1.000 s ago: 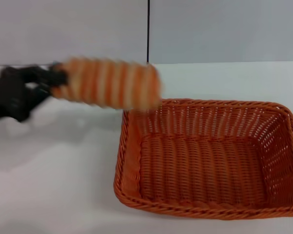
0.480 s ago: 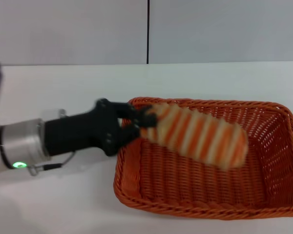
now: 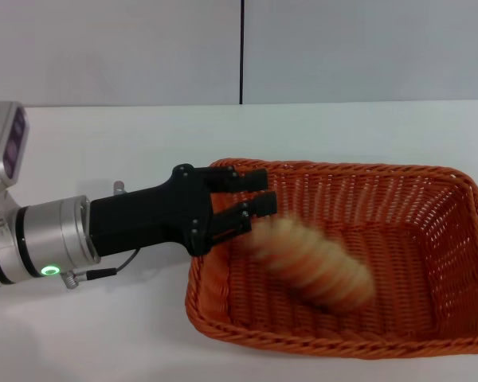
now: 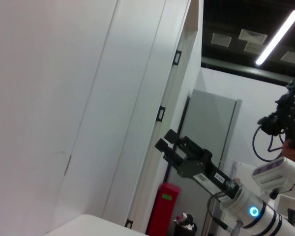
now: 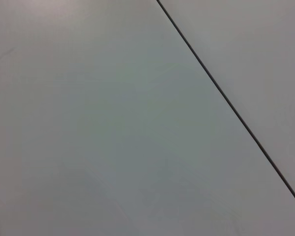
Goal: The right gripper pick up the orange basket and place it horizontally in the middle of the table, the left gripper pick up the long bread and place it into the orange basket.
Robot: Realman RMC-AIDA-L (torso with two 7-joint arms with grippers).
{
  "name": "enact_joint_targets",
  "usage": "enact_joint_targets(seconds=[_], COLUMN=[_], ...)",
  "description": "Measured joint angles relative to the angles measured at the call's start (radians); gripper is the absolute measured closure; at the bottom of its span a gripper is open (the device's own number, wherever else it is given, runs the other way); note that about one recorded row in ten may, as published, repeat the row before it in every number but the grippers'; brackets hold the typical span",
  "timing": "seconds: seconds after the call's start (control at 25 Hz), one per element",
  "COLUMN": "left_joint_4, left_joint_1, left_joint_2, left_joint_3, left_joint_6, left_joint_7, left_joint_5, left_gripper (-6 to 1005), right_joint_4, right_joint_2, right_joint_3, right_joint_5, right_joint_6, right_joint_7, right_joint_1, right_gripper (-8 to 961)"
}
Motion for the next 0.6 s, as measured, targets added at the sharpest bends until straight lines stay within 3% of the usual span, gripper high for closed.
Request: enact_joint_targets(seconds=[0.28,0.6], left_joint_4=[0.008,0.027], left_joint_1=[0.012,0.058], left_joint_2=[0.004,0.010], left_joint_3=[0.000,-0.004], left_joint_6=[0.005,0.004], left_joint_7=[0.001,0.042], left_joint_5=[-0.027,-0.150], left_gripper=[758,298], right_joint_4=[0.000,-0.005], right_joint_2=[-0.001,-0.001], right_joint_3=[0.000,0.002], right_joint_5=[0.000,0.001], right_joint_6=[0.002,-0.001], right_joint_7=[0.000,0.000], right_joint_1=[0.007,0.012], right_gripper=[409,409])
